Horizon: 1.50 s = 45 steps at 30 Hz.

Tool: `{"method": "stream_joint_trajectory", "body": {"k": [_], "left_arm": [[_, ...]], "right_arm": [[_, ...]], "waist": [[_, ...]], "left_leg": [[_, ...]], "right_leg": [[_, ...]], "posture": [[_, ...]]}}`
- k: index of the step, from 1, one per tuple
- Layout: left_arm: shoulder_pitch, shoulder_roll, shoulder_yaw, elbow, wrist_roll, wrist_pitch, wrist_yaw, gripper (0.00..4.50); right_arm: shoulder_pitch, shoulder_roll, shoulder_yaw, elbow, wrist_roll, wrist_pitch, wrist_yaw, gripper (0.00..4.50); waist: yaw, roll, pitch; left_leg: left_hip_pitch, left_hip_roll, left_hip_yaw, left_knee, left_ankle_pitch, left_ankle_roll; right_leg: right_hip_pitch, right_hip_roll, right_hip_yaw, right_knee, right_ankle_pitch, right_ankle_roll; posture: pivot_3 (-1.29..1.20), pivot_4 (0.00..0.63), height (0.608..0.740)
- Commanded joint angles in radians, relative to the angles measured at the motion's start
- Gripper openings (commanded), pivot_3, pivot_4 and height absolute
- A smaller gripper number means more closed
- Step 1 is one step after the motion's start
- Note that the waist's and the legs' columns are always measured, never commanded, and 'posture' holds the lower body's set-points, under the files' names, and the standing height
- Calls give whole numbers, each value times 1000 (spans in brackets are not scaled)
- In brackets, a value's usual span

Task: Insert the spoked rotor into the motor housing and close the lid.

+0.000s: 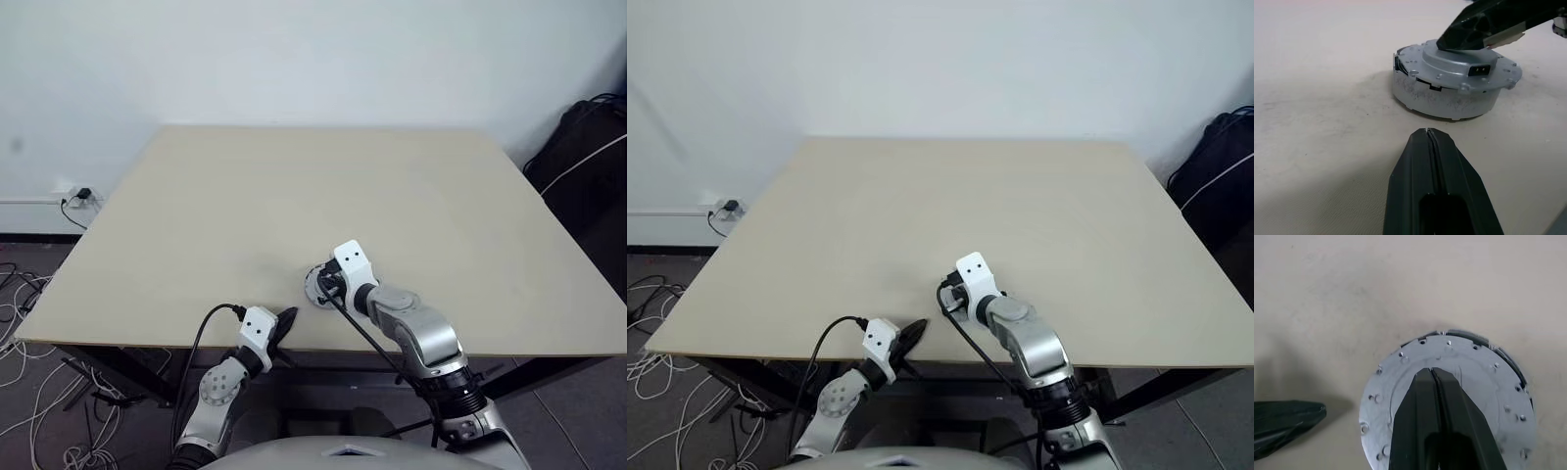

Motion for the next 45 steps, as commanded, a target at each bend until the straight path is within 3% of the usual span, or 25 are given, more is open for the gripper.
{"method": "stream_joint_trajectory", "body": {"k": [1,5,12,19,43,45], "left_arm": [[0,2,-1,-23,-2,-18,-1,0],[-1,1,0,5,-1,-38,-4,0],[-43,-6,5,79,0,-66,-6,0],[-69,-10,9,100,-3,-74,-5,0],[32,4,-20,-206,8,88,45,0],[38,6,-22,-214,6,91,47,0]], "right_arm": [[2,-22,-25,-56,28,-212,68,28],[8,-100,-16,-65,56,-308,188,28],[9,-248,13,15,20,-516,337,2218],[-8,-272,2,141,26,-612,410,4477],[-117,-213,12,457,-12,-607,465,4477],[-115,-209,7,456,-10,-600,460,4090]], "waist": [[0,0,0],[-1,0,0],[7,0,0],[13,0,0],[16,0,0],[17,0,0]], "left_leg": [[0,0,0,0,0,0],[0,0,0,0,0,0],[1,0,0,1,0,0],[1,0,0,5,0,1],[0,0,1,6,0,1],[0,0,1,6,0,1]], "right_leg": [[0,0,0,0,0,0],[0,0,0,0,-1,1],[2,0,0,0,0,1],[4,1,0,0,0,1],[3,1,1,1,5,-5],[3,1,1,1,5,-5]], "posture": [[0,0,740],[0,0,740],[0,0,740],[0,0,740],[0,0,740],[0,0,740]]}}
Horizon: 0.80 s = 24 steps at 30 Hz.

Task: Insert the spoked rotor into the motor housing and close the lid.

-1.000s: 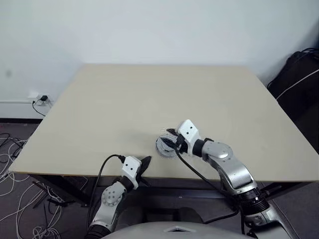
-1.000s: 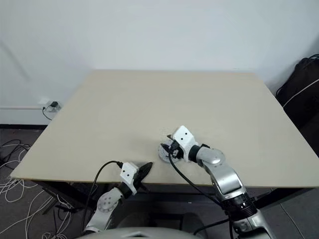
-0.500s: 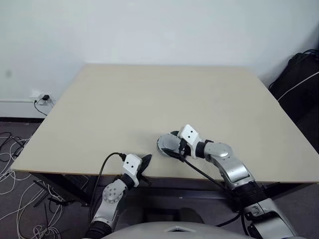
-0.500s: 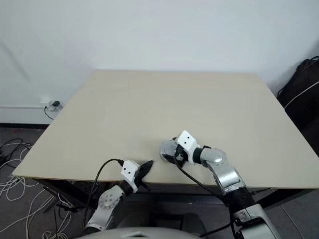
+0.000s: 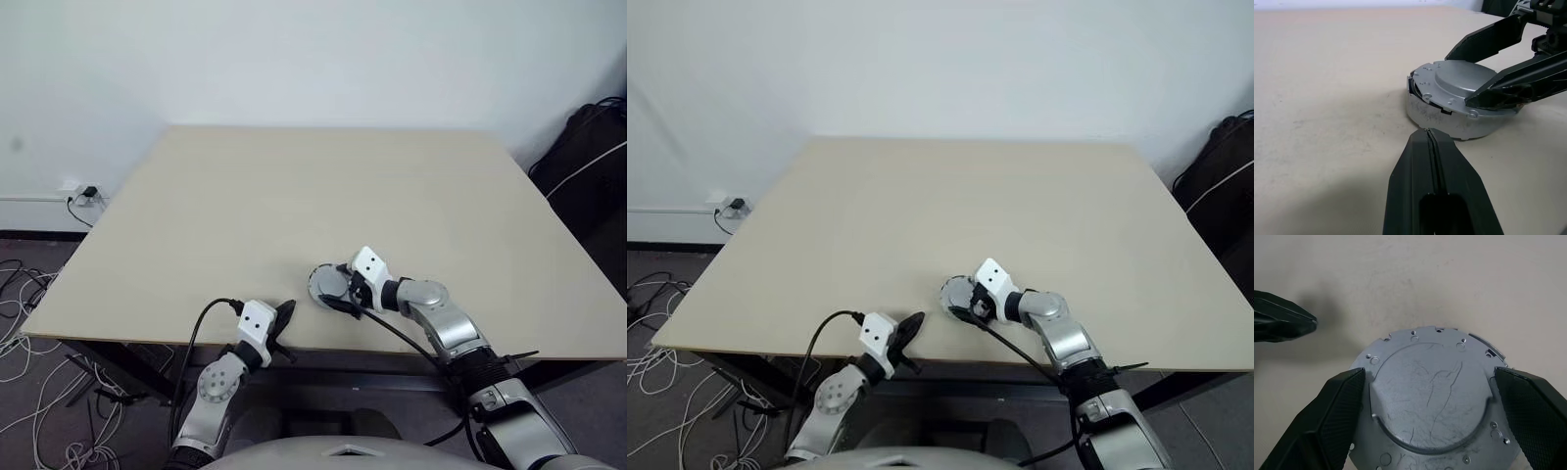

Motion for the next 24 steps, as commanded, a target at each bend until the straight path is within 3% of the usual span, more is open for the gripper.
{"method": "stream_joint_trajectory", "body": {"k": [1,3,13,24], "left_arm": [[-1,3,-7,-54,3,3,4,0],[-1,5,-6,-55,1,7,3,0],[9,8,-8,-56,-2,6,-2,0],[-23,7,3,25,-2,-29,-11,0]], "right_arm": [[-13,10,-14,-7,2,5,-3,3890],[-7,18,-26,-17,11,9,-11,3278],[48,77,-99,-85,59,21,-88,3268],[53,91,-69,-106,10,76,-157,3268]], "waist": [[0,0,0],[0,0,0],[0,0,0],[-1,1,0]], "left_leg": [[0,0,0,0,0,0],[0,0,0,0,0,0],[0,0,0,0,0,0],[0,0,0,0,0,0]], "right_leg": [[0,0,0,0,0,0],[0,0,0,0,0,0],[0,0,0,0,0,0],[0,1,0,0,0,0]], "posture": [[0,0,740],[0,0,740],[0,0,740],[0,0,740]]}}
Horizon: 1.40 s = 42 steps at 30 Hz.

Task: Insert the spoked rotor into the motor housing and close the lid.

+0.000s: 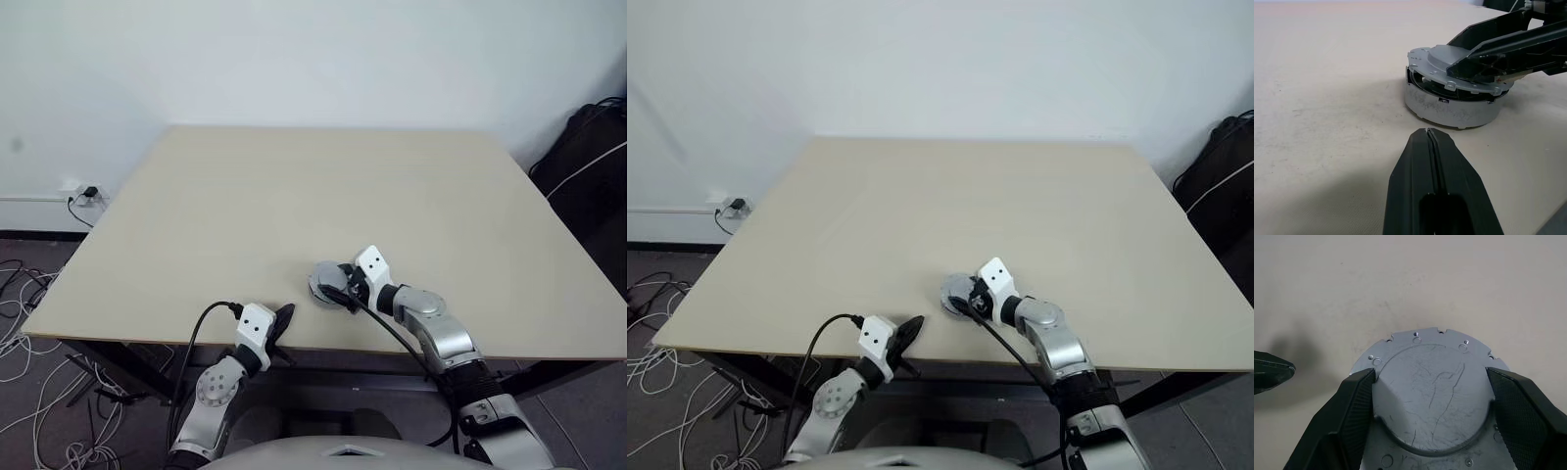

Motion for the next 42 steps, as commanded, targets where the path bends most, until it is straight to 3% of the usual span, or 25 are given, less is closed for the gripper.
{"method": "stream_joint_trajectory", "body": {"k": [1,15,31,42], "left_arm": [[-29,0,4,22,0,-41,-5,0],[-59,-6,18,142,-2,-123,-10,0],[-60,-4,19,138,8,-123,-12,0],[-179,21,63,105,23,-75,36,0]], "right_arm": [[-20,-3,20,-43,-36,25,-26,3268],[-37,-17,79,-46,-132,93,-84,3268],[-57,-39,116,-30,-152,193,-83,3268],[-53,-35,119,-39,-147,210,-97,3268]], "waist": [[0,0,0],[-1,3,-6],[-1,7,-11],[1,6,-12]], "left_leg": [[0,0,0,0,0,0],[2,0,0,1,0,0],[3,0,0,4,0,0],[4,0,0,4,1,0]], "right_leg": [[0,0,0,0,0,0],[2,0,0,1,-2,2],[5,0,0,1,-2,2],[5,0,0,1,-2,3]], "posture": [[0,0,740],[0,0,740],[0,0,740],[0,0,740]]}}
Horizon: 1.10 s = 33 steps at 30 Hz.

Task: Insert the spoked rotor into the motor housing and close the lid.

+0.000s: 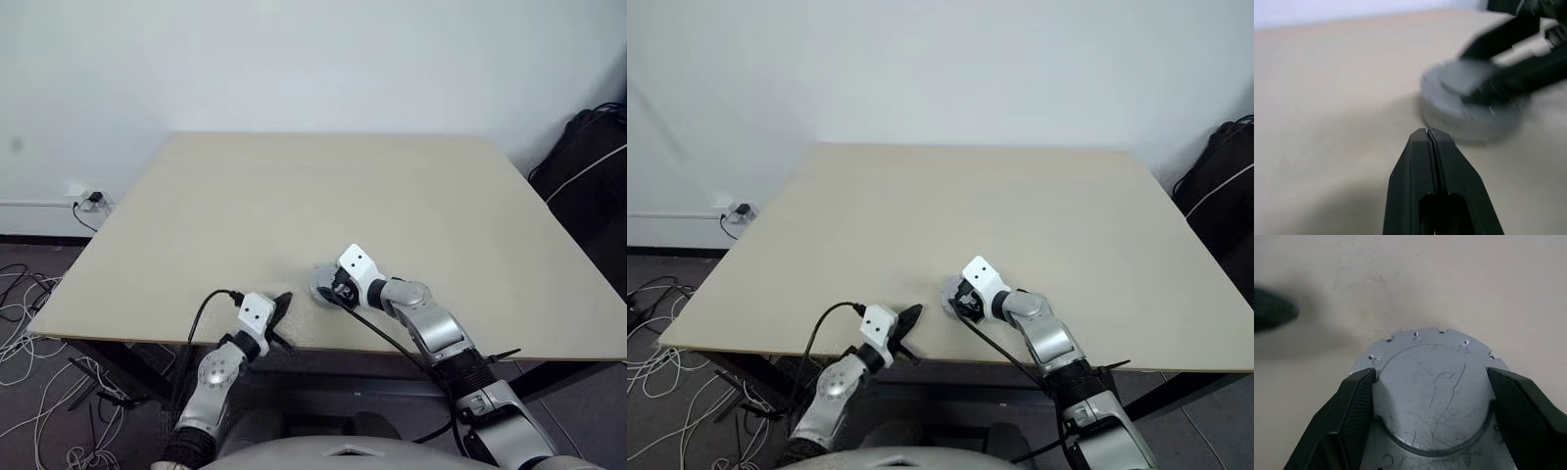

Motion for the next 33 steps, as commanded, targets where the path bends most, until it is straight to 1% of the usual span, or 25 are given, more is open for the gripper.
{"method": "stream_joint_trajectory", "body": {"k": [1,4,9,11,14,16,18,19,21,25,28,33], "left_arm": [[-50,5,23,-60,-11,44,12,0],[-106,-6,29,-64,-15,103,17,0],[-222,-41,34,-16,-18,218,35,0],[-272,-52,34,21,15,247,82,0],[-328,-68,35,60,34,356,130,0],[-365,-86,40,77,34,470,165,0],[-385,-102,43,78,10,523,149,0],[-396,-112,47,70,-21,584,113,0],[-417,-126,55,62,-73,694,56,0],[-439,-133,73,50,-146,812,-24,0],[-450,-134,88,43,-186,870,-67,0],[-451,-130,92,32,-185,894,-77,0]], "right_arm": [[12,-8,-1,18,-22,41,-16,3268],[13,-5,1,17,-23,42,-19,3268],[15,-1,4,11,-21,46,-22,3268],[17,0,4,6,-20,48,-24,3268],[19,2,3,-1,-20,51,-27,3268],[23,3,0,-6,-18,54,-29,3268],[27,2,-1,-12,-19,57,-30,3268],[28,1,-1,-15,-19,58,-31,3268],[29,1,-1,-16,-20,60,-33,3268],[30,1,0,-20,-20,65,-35,3268],[31,2,1,-24,-20,68,-35,3268],[28,5,3,-25,-20,70,-35,3268]], "waist": [[0,0,0],[0,0,0],[0,-2,-1],[-1,-3,-1],[-1,-3,-1],[-3,-4,-1],[-5,-4,-1],[-6,-4,-1],[-6,-5,0],[-8,-5,0],[-7,-5,0],[-7,-5,0]], "left_leg": [[0,0,0,0,0,0],[0,0,0,0,0,0],[0,0,0,0,0,0],[1,0,0,0,0,0],[1,0,0,0,0,0],[1,0,0,-1,0,0],[1,0,0,-1,2,3],[1,0,0,-1,3,4],[1,0,0,-1,2,4],[1,0,0,-1,0,0],[1,0,-1,-1,0,0],[0,-1,-1,-1,0,0]], "right_leg": [[0,0,0,0,0,0],[0,2,0,0,0,1],[1,4,0,0,1,1],[1,5,0,0,1,2],[1,5,0,0,3,4],[1,5,0,0,3,4],[0,5,0,0,2,4],[0,5,0,0,2,4],[0,5,0,0,2,4],[0,5,0,-1,2,4],[0,5,0,0,2,4],[1,4,0,-1,2,4]], "posture": [[0,0,740],[0,0,740],[0,0,740],[0,0,740],[0,0,740],[0,0,740],[0,0,740],[0,0,740],[0,0,740],[0,0,740],[0,0,740],[0,0,740]]}}
